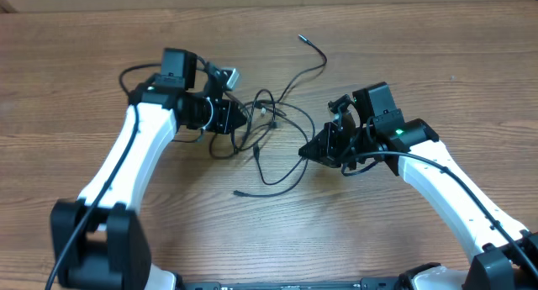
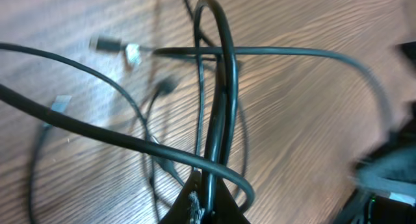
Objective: Untangle cables
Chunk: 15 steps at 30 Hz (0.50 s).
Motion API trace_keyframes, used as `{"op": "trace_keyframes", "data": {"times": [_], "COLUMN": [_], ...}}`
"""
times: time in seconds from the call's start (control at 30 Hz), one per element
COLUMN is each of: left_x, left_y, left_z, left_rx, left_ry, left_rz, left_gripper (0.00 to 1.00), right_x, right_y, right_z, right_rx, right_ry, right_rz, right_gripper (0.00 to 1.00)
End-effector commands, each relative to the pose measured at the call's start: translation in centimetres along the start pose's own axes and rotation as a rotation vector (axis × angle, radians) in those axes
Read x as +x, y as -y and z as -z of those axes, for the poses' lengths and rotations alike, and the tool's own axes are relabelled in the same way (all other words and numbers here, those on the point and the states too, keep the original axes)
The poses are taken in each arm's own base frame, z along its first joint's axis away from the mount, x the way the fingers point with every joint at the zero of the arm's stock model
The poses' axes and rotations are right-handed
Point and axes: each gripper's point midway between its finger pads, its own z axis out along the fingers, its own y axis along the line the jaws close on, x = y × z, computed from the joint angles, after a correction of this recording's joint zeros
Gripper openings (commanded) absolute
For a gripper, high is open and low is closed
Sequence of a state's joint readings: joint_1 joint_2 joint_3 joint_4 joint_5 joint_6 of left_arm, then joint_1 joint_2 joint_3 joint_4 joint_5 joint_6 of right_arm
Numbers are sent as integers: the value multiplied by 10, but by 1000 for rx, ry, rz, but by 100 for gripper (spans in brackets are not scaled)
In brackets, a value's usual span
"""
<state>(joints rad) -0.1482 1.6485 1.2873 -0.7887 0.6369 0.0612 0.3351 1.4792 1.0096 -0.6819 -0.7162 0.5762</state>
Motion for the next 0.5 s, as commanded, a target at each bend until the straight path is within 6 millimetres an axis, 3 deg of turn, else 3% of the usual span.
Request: {"op": "trace_keyframes", "data": {"times": [0.0, 0.17, 0.47], "left_x": [-17, -21, -10], "left_y": [25, 30, 25], "left_z": [28, 44, 43], "left_rx": [29, -7, -34], "left_ry": [88, 131, 86], "left_rz": [-83, -131, -130], "left_gripper": [4, 4, 4], "right_x": [-4, -2, -6], "right_y": [-11, -30, -43], "right_z": [7, 9, 11], "right_rx": [-26, -125, -182], "right_ry": [30, 4, 12], "right_rz": [37, 80, 123], "right_gripper": [4, 4, 4]}}
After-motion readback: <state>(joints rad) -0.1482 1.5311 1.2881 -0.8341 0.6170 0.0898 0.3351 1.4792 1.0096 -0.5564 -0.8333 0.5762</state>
